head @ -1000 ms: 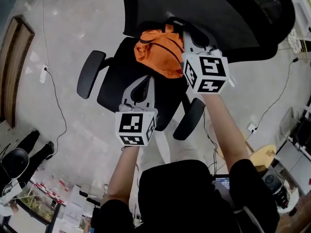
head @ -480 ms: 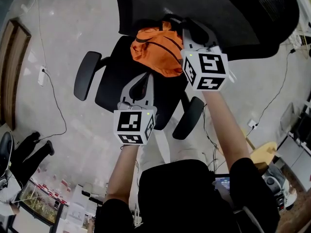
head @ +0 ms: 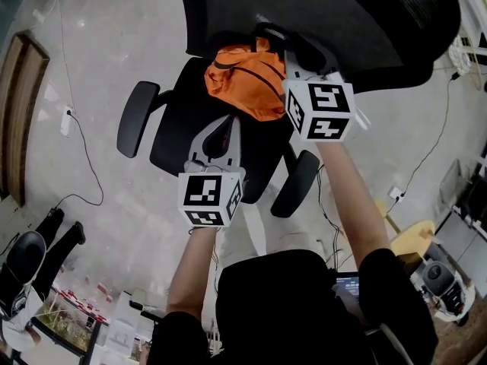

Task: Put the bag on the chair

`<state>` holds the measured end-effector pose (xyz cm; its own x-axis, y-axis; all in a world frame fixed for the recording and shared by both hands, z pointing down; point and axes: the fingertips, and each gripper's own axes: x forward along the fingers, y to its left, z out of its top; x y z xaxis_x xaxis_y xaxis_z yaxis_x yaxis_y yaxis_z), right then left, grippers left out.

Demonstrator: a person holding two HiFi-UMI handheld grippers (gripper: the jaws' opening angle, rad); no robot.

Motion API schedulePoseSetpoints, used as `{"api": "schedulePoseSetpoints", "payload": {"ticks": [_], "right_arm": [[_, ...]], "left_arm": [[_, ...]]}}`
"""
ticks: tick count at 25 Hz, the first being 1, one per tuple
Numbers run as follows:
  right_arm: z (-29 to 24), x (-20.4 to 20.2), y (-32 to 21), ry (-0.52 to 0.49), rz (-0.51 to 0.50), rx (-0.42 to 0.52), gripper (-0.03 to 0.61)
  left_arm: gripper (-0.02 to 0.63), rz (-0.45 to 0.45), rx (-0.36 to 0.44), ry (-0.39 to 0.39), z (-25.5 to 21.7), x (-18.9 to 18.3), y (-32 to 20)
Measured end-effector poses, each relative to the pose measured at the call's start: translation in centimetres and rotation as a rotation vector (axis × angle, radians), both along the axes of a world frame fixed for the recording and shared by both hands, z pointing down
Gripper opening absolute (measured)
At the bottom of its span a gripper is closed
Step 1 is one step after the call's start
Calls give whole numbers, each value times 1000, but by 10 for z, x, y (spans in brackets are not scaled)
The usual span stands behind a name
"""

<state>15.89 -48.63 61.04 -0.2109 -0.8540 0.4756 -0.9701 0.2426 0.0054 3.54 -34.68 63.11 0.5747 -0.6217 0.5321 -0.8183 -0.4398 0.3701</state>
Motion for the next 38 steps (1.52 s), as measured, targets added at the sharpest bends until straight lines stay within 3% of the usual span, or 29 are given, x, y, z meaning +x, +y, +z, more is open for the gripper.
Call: {"api": "schedulePoseSetpoints", "payload": {"ticks": [2,5,15,27,38], "right_arm": [[0,0,1,14,3,-8,13],[0,2,3,23,8,-14,95],[4,6,19,45,15,-52,164],[-19,3,53,23,33,-41,160],[-76,-18,105,-19,5,-4,21]], "left_arm": [[11,1,1,1,-2,-1,1],[11,4,3,1,-4,-1,1],[11,22,10,6,-9,2,4],[11,31,45,10,-32,-5,15],[11,18,134,20,-90,-19,34]]}}
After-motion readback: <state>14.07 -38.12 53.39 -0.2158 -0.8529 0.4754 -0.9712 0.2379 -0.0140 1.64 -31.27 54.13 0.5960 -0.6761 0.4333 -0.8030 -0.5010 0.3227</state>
